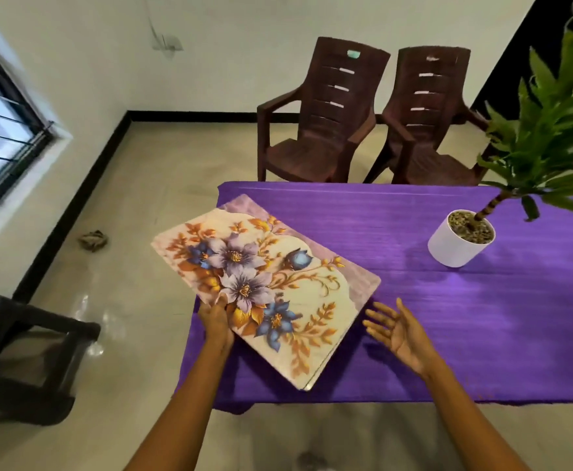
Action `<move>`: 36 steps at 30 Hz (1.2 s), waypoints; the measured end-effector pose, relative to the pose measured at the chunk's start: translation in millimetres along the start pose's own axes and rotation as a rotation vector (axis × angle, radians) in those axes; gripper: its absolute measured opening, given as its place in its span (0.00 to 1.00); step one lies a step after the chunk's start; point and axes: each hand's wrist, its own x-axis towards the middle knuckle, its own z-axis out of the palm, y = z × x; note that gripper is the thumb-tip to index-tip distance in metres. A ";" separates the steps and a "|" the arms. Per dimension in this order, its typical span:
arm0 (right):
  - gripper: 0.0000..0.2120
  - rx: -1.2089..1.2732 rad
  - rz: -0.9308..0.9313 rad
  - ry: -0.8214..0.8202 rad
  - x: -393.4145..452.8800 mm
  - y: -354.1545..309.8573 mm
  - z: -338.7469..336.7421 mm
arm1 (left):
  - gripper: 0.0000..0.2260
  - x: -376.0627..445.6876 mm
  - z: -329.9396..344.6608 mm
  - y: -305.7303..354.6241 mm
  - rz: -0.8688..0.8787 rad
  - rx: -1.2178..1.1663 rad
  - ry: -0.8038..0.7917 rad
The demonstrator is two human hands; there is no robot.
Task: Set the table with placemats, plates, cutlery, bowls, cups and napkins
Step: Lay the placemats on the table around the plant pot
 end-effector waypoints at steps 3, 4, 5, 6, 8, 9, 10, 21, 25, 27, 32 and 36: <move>0.20 -0.015 -0.041 0.057 -8.5 41.5 32.6 | 0.10 -23.8 13.9 -6.8 0.018 -0.082 0.038; 0.18 -0.018 -0.073 0.079 -8.7 52.6 43.1 | 0.11 -31.4 17.4 -10.3 0.022 -0.093 0.041; 0.16 -0.008 -0.105 0.112 -7.7 60.5 49.9 | 0.12 -38.8 20.0 -12.8 0.028 -0.090 0.043; 0.15 -0.010 -0.128 0.172 -7.9 65.3 54.4 | 0.12 -46.6 21.6 -13.7 0.037 -0.087 0.042; 0.16 -0.031 -0.145 0.292 -3.5 68.7 53.7 | 0.12 -57.3 22.3 -13.6 0.045 -0.082 0.029; 0.17 -0.039 -0.160 0.330 -2.4 66.9 51.8 | 0.12 -61.9 22.2 -13.2 0.044 -0.080 0.011; 0.17 -0.053 -0.183 0.363 -3.0 63.5 51.1 | 0.13 -64.7 21.3 -13.8 0.038 -0.077 -0.011; 0.16 -0.125 -0.207 0.311 -8.1 31.5 9.1 | 0.18 -42.4 -21.8 16.8 -0.152 -0.135 -0.121; 0.13 -0.212 -0.162 0.206 -12.3 8.3 -23.8 | 0.16 -9.7 -63.5 52.3 -0.244 -0.145 -0.119; 0.11 -0.229 -0.134 0.178 -12.1 -3.7 -32.0 | 0.15 -6.0 -74.9 64.3 -0.313 0.151 -0.247; 0.39 -0.382 -0.078 0.086 -0.8 -20.5 -34.3 | 0.07 -3.2 -80.0 65.3 -0.303 0.814 -0.483; 0.18 -0.568 -0.111 0.051 13.5 -30.6 -25.8 | 0.05 -1.8 -81.5 61.7 -0.330 0.897 -0.417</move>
